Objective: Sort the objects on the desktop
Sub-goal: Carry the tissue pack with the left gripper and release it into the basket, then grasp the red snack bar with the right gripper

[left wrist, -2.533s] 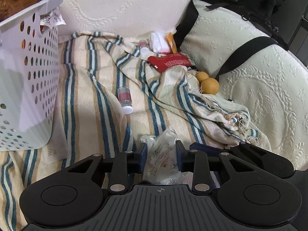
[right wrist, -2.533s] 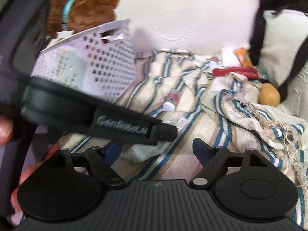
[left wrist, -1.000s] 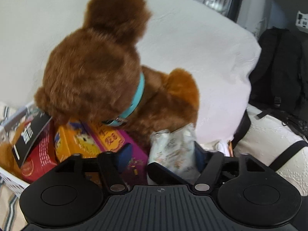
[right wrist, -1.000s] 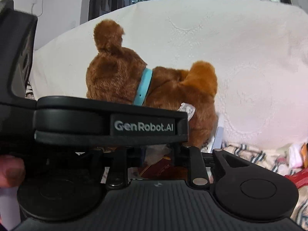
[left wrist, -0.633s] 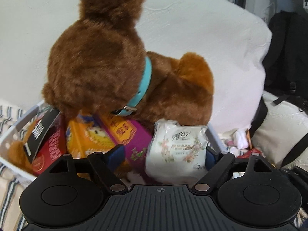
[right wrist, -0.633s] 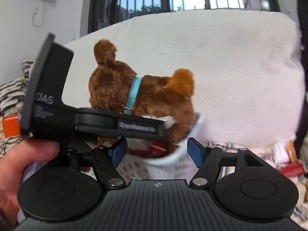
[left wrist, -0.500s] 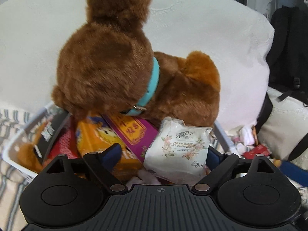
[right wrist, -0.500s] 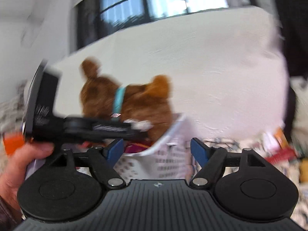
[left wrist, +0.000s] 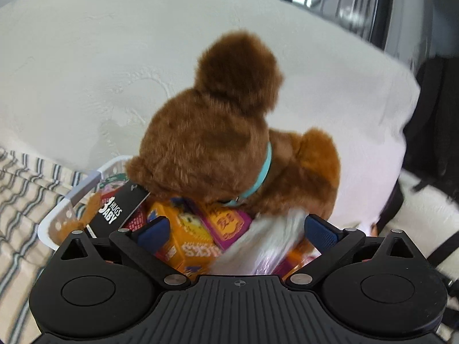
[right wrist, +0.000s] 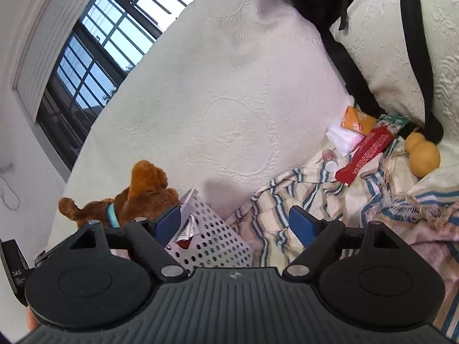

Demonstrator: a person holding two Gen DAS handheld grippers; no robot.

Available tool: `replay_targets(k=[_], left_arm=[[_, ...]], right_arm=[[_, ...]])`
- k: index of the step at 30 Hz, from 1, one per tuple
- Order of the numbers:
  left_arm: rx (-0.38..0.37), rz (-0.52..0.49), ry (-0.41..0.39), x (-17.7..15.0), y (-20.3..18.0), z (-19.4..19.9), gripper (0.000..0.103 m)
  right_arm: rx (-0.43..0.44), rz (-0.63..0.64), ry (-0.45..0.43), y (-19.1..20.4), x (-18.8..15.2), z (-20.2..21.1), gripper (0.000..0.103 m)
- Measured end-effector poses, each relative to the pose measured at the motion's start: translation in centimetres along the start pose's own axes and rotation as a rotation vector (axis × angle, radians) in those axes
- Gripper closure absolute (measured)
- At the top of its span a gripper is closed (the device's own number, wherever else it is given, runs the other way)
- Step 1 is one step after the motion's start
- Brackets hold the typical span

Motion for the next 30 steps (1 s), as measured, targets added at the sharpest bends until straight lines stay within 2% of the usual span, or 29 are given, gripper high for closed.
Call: replay_targets(k=[3, 6, 7, 10, 12, 14, 15, 17, 21, 22, 23, 24, 28, 30], left_arm=[[-0.029, 0.002, -0.037, 0.4, -0.5, 0.8, 0.000], [0.012, -0.007, -0.064, 0.5, -0.4, 1.4, 0.000], [-0.011, -0.007, -0.054, 0.4, -0.6, 1.3, 0.000], [-0.182, 0.023, 0.017, -0.3, -1.7, 0.5, 0.000], [-0.220, 0.031, 0.083, -1.1, -2.1, -0.6, 0.000], [-0.210, 0.062, 0.169, -2.1, -1.6, -2.4, 0.000], [-0.194, 0.063, 0.179, -2.3, -1.3, -2.7, 0.000], [-0.101, 0.040, 0.185, -2.3, -0.5, -3.2, 0.001], [-0.070, 0.010, 0.195, -2.3, 0.0, -3.3, 0.004], [-0.043, -0.009, 0.198, -2.4, -0.1, -3.4, 0.005], [0.028, -0.052, 0.201, -2.6, 0.0, -3.7, 0.005], [0.053, -0.081, 0.188, -2.8, 0.0, -3.9, 0.001], [0.042, -0.088, 0.163, -2.8, -0.2, -3.7, 0.004], [-0.054, -0.073, 0.133, -2.3, -0.9, -2.6, 0.004]], right_arm=[[0.004, 0.014, -0.011, 0.7, -0.1, 0.3, 0.015], [-0.003, 0.034, -0.004, 1.1, -0.6, 0.2, 0.014], [-0.005, 0.039, 0.001, 1.1, -0.7, 0.1, 0.014], [-0.002, 0.046, 0.014, 1.1, -1.0, -0.1, 0.014], [0.000, 0.052, 0.022, 1.1, -1.1, -0.2, 0.014], [-0.005, 0.056, 0.018, 1.1, -1.0, -0.1, 0.014], [-0.006, 0.057, 0.017, 1.1, -1.0, -0.1, 0.013], [-0.006, 0.056, 0.017, 0.9, -0.8, -0.1, 0.013], [-0.013, 0.049, 0.022, 0.4, -0.6, -0.1, 0.013], [-0.016, 0.048, 0.022, 0.2, -0.5, -0.1, 0.013], [-0.018, 0.047, 0.021, 0.1, -0.4, -0.1, 0.013], [-0.018, 0.046, 0.020, -0.1, -0.2, 0.0, 0.013], [-0.041, 0.043, -0.025, -0.6, 1.4, 0.9, 0.012], [-0.069, 0.027, -0.034, -1.1, 2.8, 1.1, 0.009]])
Point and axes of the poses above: each gripper's, at about its wrist camera, not at the fingertips, and z roughly against the way its jaws point, y to its left, x to its top, the point moved 8 cm from there along -z, roughly the way its jaws point, and after that the axes turned 3 degrees about y, right-handed, at the moved point
